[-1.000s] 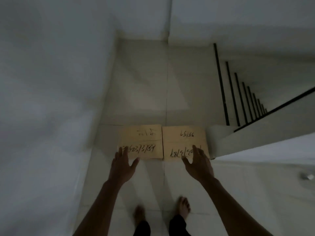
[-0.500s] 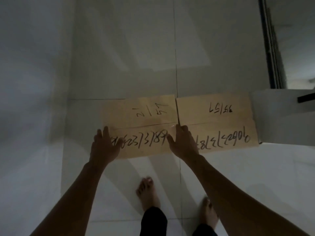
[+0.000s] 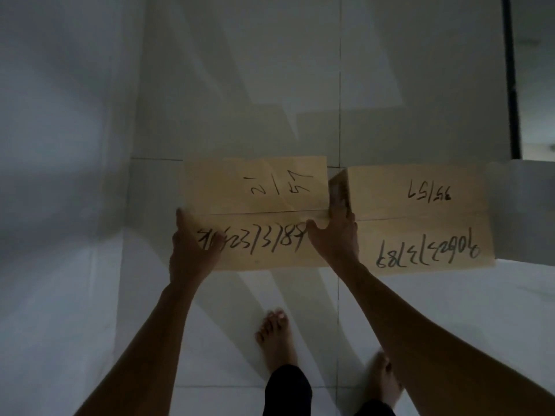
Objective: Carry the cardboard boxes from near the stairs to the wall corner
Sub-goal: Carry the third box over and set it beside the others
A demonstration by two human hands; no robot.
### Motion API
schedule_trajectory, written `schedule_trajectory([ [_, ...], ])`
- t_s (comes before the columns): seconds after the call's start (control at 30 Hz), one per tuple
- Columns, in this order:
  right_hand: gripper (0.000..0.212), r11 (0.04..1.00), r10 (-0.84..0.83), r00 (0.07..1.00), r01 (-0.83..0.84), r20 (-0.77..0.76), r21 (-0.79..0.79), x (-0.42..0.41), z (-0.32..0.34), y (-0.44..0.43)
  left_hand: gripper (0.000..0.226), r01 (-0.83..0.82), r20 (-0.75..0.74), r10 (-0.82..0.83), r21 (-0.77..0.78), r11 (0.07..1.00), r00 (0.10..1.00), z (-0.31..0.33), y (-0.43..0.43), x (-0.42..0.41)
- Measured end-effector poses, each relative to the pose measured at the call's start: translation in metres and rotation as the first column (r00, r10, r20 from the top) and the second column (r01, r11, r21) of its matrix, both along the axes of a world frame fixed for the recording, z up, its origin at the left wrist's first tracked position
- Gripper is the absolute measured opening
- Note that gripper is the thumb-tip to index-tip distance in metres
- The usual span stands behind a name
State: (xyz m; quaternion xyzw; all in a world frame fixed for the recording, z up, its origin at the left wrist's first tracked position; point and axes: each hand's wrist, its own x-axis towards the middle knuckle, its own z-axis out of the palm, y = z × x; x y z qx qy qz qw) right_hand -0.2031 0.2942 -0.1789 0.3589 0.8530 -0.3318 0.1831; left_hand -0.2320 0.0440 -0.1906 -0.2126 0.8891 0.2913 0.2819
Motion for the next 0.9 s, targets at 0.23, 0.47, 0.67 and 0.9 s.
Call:
schedule_trajectory([
  [0.23,0.063,0.985,-0.070,0.997,0.074,0.028,-0.156,-0.003,0.005,-0.020,0.108,-0.194,0.055,0.192,0.029,0.981,0.980,0.019,-0.022,0.002],
  [0.47,0.064,0.982,0.159,0.986,-0.153,0.047,-0.111,0.007,0.131,-0.032,0.068,-0.368,-0.001,0.368,0.042,0.929,0.930,0.152,-0.029,0.071],
  [0.67,0.065,0.900,0.421,0.906,-0.424,-0.051,-0.104,0.063,0.302,-0.063,0.072,-0.572,-0.117,0.570,0.017,0.820,0.813,0.320,-0.037,0.184],
  [0.9,0.067,0.668,0.717,0.673,-0.738,-0.184,-0.096,0.188,0.478,-0.105,0.073,-0.810,-0.181,0.802,0.043,0.585,0.569,0.493,-0.040,0.383],
])
